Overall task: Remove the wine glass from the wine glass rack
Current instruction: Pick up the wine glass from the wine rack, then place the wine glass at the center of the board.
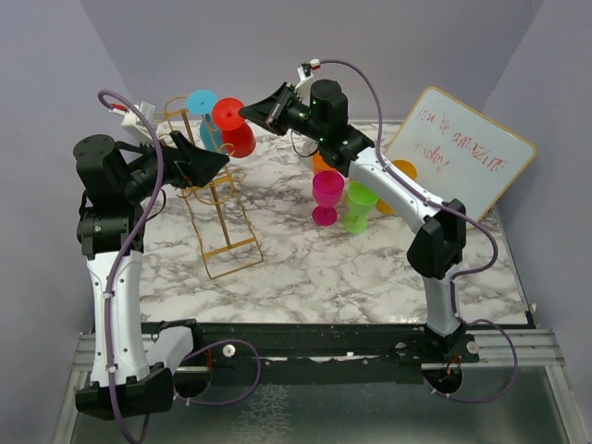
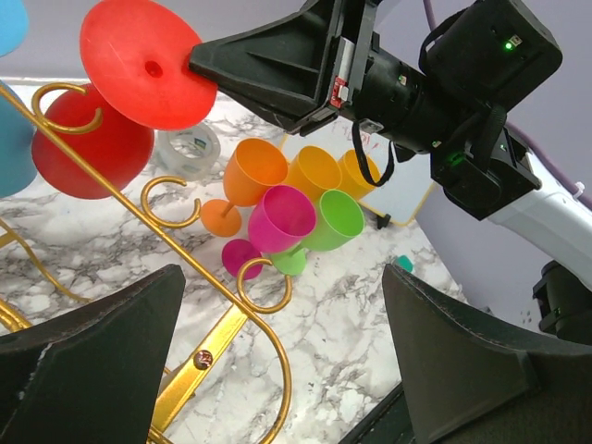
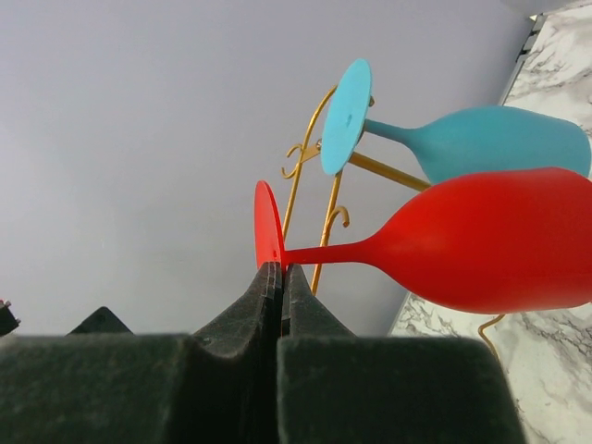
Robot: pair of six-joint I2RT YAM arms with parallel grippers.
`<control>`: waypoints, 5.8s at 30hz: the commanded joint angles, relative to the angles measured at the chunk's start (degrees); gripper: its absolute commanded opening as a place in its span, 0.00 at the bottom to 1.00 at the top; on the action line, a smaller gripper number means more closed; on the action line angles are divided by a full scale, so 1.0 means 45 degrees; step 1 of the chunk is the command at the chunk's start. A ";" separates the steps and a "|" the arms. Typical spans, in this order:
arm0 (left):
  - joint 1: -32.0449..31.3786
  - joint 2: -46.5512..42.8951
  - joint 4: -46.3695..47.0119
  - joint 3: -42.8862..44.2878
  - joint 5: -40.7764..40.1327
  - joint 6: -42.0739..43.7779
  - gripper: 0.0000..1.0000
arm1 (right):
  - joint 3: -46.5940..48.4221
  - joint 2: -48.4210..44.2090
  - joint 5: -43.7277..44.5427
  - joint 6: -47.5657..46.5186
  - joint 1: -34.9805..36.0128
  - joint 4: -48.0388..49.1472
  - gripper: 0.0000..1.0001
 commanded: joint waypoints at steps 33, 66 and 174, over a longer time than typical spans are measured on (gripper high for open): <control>-0.4570 0.0509 0.3764 -0.1118 0.0217 -0.1971 0.77 | -0.9311 -1.0056 -0.0588 -0.8314 -0.0142 -0.1478 0.00; -0.6442 -0.0627 0.3808 -0.3141 0.2889 -0.0963 0.28 | -0.9409 -1.0875 -0.6205 -1.0058 -0.0268 -0.2067 0.01; -1.4139 -0.1959 -0.1910 -0.4404 -0.4171 1.3804 0.00 | -0.9162 -0.8826 -1.4907 -0.8202 -0.3403 -0.4431 0.07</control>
